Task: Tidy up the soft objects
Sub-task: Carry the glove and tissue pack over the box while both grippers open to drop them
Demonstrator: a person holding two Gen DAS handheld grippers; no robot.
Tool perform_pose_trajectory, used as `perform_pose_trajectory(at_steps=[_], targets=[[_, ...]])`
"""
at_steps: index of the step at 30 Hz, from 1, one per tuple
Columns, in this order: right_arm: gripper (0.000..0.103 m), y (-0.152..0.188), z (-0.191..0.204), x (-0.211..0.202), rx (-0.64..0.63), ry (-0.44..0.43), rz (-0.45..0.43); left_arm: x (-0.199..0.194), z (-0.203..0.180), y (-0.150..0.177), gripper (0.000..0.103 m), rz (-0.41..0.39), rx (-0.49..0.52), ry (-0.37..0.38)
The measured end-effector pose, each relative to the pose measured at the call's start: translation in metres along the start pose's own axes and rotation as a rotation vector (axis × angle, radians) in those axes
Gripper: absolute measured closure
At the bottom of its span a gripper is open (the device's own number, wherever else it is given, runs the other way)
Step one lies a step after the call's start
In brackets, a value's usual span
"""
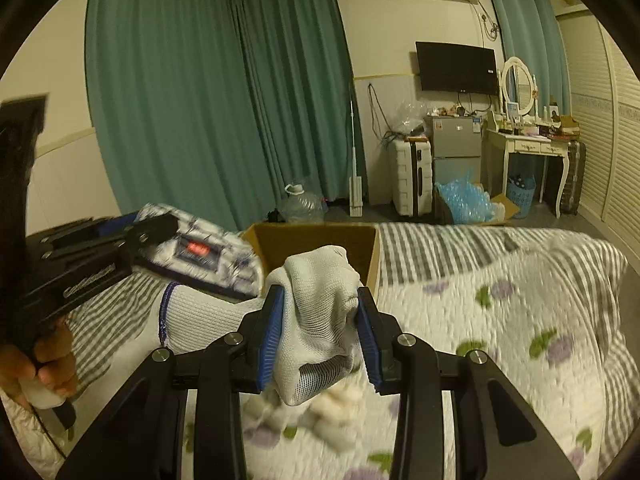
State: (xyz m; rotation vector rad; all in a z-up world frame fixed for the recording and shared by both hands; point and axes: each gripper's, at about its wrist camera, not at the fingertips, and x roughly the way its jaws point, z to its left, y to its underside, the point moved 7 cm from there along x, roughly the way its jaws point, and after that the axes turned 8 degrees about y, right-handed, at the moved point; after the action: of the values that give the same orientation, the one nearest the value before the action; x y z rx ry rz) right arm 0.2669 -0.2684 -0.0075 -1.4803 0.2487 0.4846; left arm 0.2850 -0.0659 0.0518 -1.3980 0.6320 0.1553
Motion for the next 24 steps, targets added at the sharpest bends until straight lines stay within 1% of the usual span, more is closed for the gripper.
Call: perform_pose_trajectory(at_steps=[3, 6, 8, 10, 11, 13, 15, 16, 17, 18, 19, 23, 24], targets=[[0.068, -0.011, -0.005, 0.024, -0.008, 0.014, 0.005, 0.034, 0.005, -0.015, 0.082, -0.005, 0.018, -0.006], [0.068, -0.018, -0.01, 0.051, -0.024, 0.033, 0.014, 0.074, 0.014, -0.016, 0.08, 0.004, 0.019, -0.012], [0.068, -0.023, -0.012, 0.068, -0.033, 0.032, 0.012, 0.094, 0.02, -0.011, 0.075, 0.015, 0.015, -0.004], [0.068, -0.026, -0.009, 0.085, -0.049, 0.03, 0.015, 0.112, 0.026, -0.002, 0.075, 0.036, 0.015, 0.015], [0.068, -0.026, -0.008, 0.094, -0.056, 0.025, 0.021, 0.116, 0.024, 0.0, 0.071, 0.048, 0.019, 0.025], [0.068, -0.026, -0.006, 0.11, -0.058, -0.002, 0.035, 0.132, 0.029, 0.012, 0.07, 0.079, 0.023, 0.023], [0.067, -0.025, -0.004, 0.126, -0.074, -0.004, 0.05, 0.141, 0.033, 0.017, 0.063, 0.089, 0.028, 0.008], [0.067, -0.025, -0.003, 0.131, -0.085, -0.002, 0.052, 0.145, 0.036, 0.02, 0.048, 0.097, 0.027, 0.003], [0.067, -0.025, 0.0, 0.139, -0.105, 0.004, 0.058, 0.147, 0.038, 0.021, 0.039, 0.104, 0.021, 0.0], [0.067, -0.025, 0.0, 0.146, -0.115, 0.006, 0.066, 0.149, 0.042, 0.022, 0.025, 0.11, 0.01, -0.001], [0.067, -0.024, 0.002, 0.15, -0.118, 0.005, 0.074, 0.148, 0.049, 0.022, 0.022, 0.11, -0.008, -0.01], [0.066, -0.026, 0.01, 0.169, -0.121, -0.003, 0.096, 0.132, 0.065, 0.014, 0.022, 0.058, -0.043, -0.025], [0.063, -0.028, 0.014, 0.173, -0.129, -0.001, 0.095, 0.126, 0.069, 0.012, 0.022, 0.052, -0.047, -0.029]])
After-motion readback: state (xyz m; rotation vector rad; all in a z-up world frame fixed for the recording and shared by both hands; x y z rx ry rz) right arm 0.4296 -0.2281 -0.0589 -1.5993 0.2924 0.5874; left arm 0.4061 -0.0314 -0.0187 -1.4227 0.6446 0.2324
